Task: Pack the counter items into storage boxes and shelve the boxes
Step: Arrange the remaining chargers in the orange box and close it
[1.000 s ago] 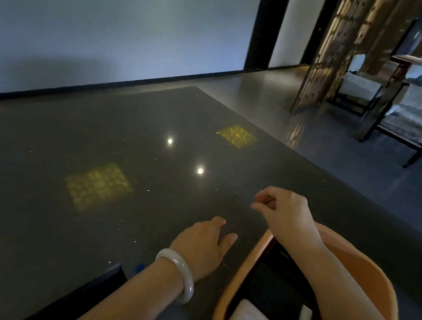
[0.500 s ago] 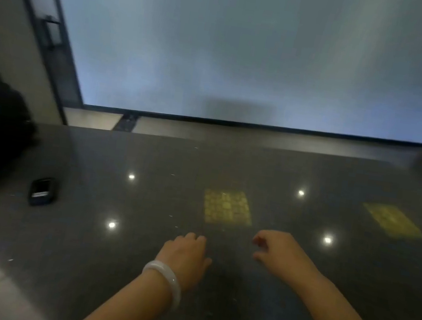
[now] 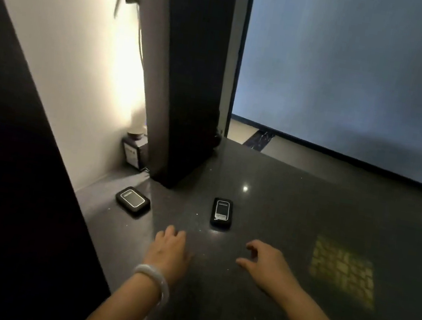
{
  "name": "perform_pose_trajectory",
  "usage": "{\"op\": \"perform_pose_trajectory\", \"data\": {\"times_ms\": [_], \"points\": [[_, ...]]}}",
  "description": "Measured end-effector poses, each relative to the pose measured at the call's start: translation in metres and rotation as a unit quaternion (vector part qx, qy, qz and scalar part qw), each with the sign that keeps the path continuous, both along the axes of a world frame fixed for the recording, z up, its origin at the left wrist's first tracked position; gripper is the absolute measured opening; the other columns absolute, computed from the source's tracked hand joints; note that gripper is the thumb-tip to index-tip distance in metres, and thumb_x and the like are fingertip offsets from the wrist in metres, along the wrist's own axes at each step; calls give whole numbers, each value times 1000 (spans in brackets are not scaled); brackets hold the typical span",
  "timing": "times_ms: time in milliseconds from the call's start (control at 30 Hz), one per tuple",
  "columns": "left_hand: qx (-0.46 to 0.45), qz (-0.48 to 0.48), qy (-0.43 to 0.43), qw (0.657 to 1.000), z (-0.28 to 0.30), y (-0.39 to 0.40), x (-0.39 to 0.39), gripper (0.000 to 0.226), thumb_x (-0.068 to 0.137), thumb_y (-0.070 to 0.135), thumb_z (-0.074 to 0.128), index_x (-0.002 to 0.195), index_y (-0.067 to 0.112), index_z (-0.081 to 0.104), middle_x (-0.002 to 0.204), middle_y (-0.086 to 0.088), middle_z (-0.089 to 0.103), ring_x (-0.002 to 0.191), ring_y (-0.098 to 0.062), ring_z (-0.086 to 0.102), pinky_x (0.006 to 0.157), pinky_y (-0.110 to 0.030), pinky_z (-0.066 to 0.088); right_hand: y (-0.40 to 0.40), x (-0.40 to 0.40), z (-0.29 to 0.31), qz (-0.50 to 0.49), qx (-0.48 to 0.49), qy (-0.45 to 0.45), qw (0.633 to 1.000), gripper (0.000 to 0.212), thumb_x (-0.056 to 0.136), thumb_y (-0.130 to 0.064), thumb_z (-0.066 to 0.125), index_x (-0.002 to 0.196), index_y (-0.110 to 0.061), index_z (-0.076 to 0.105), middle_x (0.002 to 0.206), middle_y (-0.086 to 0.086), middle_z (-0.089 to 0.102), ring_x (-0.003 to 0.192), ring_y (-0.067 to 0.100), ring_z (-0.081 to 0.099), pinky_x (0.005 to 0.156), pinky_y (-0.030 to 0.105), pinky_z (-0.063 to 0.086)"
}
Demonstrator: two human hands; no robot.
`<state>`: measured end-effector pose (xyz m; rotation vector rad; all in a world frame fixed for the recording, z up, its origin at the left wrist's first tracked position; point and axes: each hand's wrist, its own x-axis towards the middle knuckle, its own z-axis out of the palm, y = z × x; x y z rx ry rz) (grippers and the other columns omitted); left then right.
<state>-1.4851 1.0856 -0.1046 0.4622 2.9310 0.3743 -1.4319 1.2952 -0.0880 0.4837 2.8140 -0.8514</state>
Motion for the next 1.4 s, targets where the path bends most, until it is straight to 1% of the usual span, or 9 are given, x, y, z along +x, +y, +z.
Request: {"op": "perform_pose_trajectory", "data": {"times_ms": [167,300,467,567,700,800,1033,1200,1400], "points": [[-6,59,-20,998,-23,-18,-27,50,94,47,50,135,19,42,138,-7,40,128,-26,40,104,-33,35,-20,-69,-16,-40,-29,-18,999,65,82,-44,70,129,-5,49,128,13,55,119,26,52,94,29,41],[1,104,-38,994,-38,-19,-44,72,92,53,49,149,21,21,155,-10,19,143,-31,19,116,-43,25,-21,-122,-25,-72,-24,-42,996,82,77,-56,70,131,0,44,133,18,47,123,30,47,98,34,40],[-3,144,-62,988,-60,-20,-68,85,90,67,39,154,20,6,161,-10,1,147,-33,-2,120,-48,4,-31,-171,-49,-94,70,-65,991,111,67,-77,61,141,1,31,142,18,32,131,33,34,104,39,37],[-20,166,-66,984,-73,-12,-69,88,89,72,30,154,21,0,161,-10,-7,147,-33,-12,117,-50,-7,-42,-183,-66,-60,141,-6,988,105,68,-70,67,139,-1,34,139,16,33,126,31,36,103,40,37],[32,203,-14,979,-71,-15,-81,79,88,67,40,150,23,18,157,-7,10,145,-30,5,118,-46,10,-52,-174,-88,-24,164,125,978,73,76,-56,66,127,-7,48,125,14,44,112,29,43,97,39,39],[47,268,63,960,-57,-21,-109,75,90,62,45,148,20,21,153,-10,14,143,-30,10,118,-45,15,-51,-169,-99,-25,153,170,973,70,76,-54,66,126,-8,50,118,14,48,107,29,44,93,41,41],[95,440,-12,893,-52,-23,-169,107,82,69,53,152,10,-1,158,-21,3,145,-40,6,116,-52,15,-46,-169,-102,-19,136,179,974,73,75,-54,68,130,-11,47,123,12,47,113,28,43,97,40,38],[96,490,-10,867,-52,-34,-191,88,86,48,62,149,9,15,151,-25,19,139,-41,18,114,-51,20,-45,-168,-103,-17,134,189,973,73,73,-54,70,128,-11,50,119,12,48,110,28,44,95,39,40],[105,429,-19,897,-52,-20,-164,77,88,29,64,147,11,18,143,-24,24,133,-40,22,110,-51,28,-41,-166,-99,-8,80,172,982,71,74,-55,69,130,-18,46,125,5,43,116,22,39,103,35,34]]}}
